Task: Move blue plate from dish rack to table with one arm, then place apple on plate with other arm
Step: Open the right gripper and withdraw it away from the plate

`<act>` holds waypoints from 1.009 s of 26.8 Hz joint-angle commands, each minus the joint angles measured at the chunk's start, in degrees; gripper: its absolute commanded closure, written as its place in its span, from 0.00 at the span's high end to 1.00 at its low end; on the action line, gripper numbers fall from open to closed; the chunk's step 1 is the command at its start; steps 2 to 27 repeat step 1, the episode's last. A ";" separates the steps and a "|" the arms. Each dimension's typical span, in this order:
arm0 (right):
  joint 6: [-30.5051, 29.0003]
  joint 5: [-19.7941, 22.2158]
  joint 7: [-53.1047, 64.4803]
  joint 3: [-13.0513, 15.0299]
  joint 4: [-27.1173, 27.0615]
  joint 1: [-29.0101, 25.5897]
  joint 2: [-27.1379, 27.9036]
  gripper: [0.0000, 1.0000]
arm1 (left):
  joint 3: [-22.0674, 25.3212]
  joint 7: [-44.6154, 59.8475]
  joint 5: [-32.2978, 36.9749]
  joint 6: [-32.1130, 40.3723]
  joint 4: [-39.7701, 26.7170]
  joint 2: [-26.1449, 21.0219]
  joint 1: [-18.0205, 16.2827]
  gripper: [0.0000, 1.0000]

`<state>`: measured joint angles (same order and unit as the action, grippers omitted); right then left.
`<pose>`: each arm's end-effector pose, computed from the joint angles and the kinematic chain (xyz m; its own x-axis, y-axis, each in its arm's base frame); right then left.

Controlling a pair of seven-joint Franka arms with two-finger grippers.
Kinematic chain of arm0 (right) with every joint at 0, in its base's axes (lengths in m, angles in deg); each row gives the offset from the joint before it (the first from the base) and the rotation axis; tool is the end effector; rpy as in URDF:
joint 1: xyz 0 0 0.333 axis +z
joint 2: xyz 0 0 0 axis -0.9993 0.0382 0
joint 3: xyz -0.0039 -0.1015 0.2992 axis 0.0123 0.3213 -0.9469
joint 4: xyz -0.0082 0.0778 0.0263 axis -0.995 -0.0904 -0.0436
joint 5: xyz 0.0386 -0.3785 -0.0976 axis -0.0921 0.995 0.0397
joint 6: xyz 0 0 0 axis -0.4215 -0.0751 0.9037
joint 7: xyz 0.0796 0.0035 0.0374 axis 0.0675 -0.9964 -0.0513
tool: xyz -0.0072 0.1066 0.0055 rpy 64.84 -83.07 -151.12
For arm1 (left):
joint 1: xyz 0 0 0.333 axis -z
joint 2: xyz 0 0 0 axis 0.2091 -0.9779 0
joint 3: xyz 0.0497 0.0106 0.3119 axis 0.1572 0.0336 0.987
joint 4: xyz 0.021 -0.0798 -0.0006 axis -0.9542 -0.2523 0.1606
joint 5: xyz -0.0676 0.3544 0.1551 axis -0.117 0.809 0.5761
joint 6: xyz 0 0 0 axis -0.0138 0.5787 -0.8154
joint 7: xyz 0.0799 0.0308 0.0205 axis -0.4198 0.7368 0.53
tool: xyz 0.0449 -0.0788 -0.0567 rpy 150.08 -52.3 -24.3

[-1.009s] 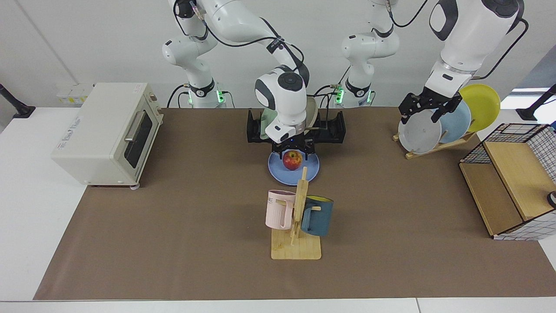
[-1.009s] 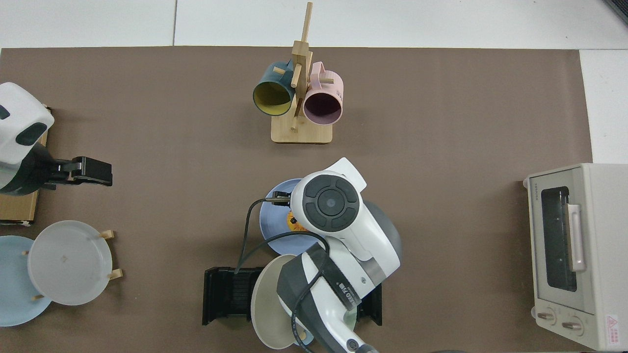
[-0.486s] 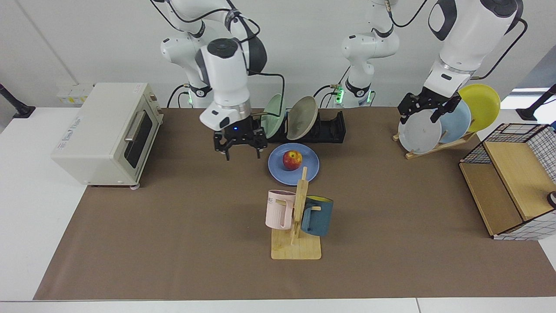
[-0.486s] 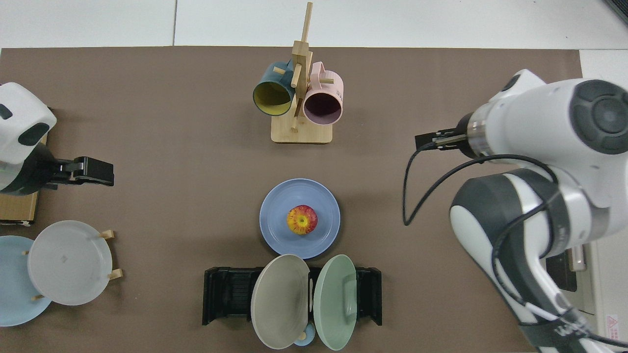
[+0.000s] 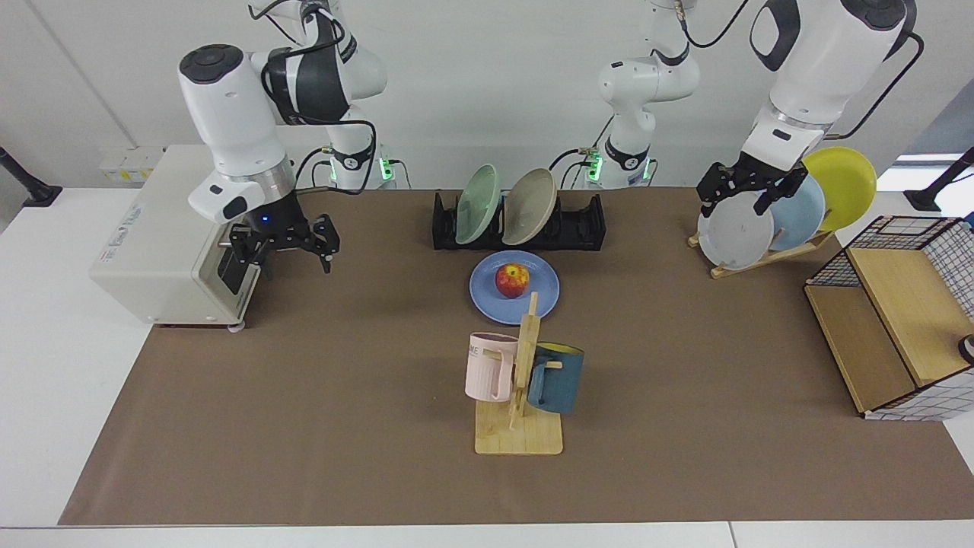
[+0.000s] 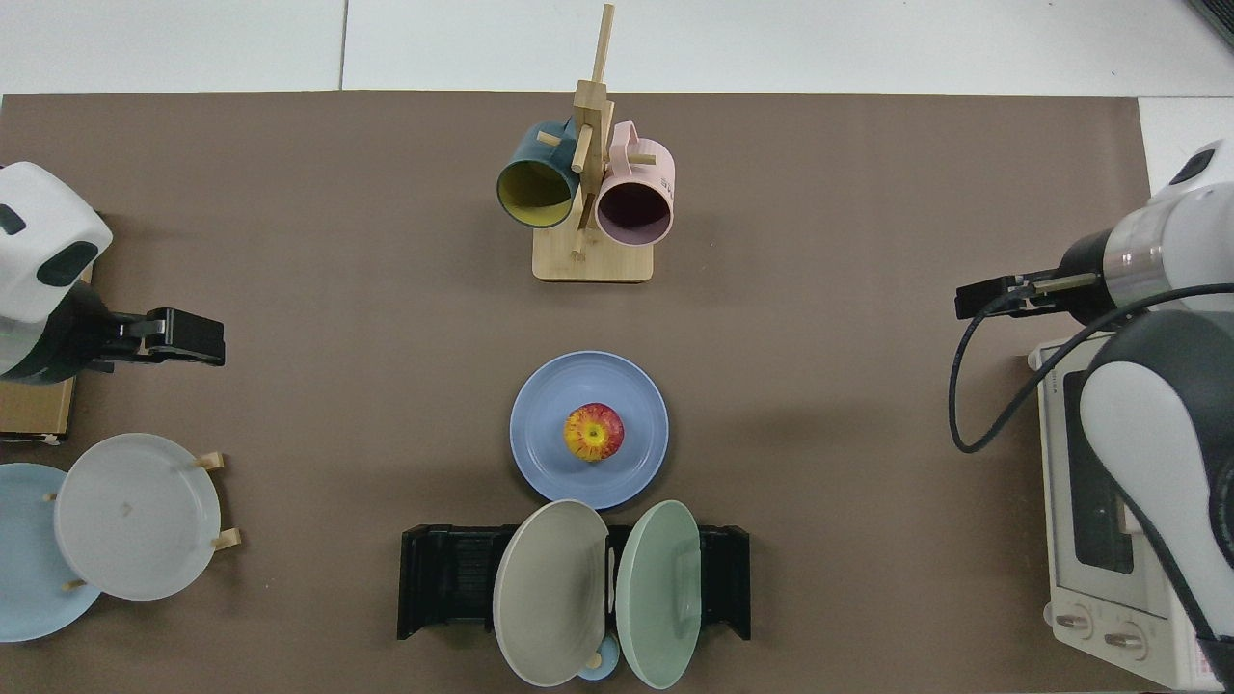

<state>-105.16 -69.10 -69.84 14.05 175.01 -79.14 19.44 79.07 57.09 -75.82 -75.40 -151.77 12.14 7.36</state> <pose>0.5750 0.0270 0.5494 0.9951 0.0545 0.0827 0.0570 -0.9980 -0.0286 0.5411 -0.0371 0.5991 0.9999 0.0116 -0.0126 0.0118 -0.9999 0.0114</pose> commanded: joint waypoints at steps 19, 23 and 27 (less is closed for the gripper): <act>2.04 0.18 -7.13 -1.25 -1.56 0.03 -0.25 1.00 | 0.40 0.21 -0.12 -0.19 0.79 -0.17 0.75 1.00; 2.04 0.18 -7.13 -1.25 -1.56 0.03 -0.25 1.00 | 0.40 0.21 -0.12 -0.19 0.79 -0.17 0.75 1.00; 2.04 0.18 -7.13 -1.25 -1.56 0.03 -0.25 1.00 | 0.40 0.21 -0.12 -0.19 0.79 -0.17 0.75 1.00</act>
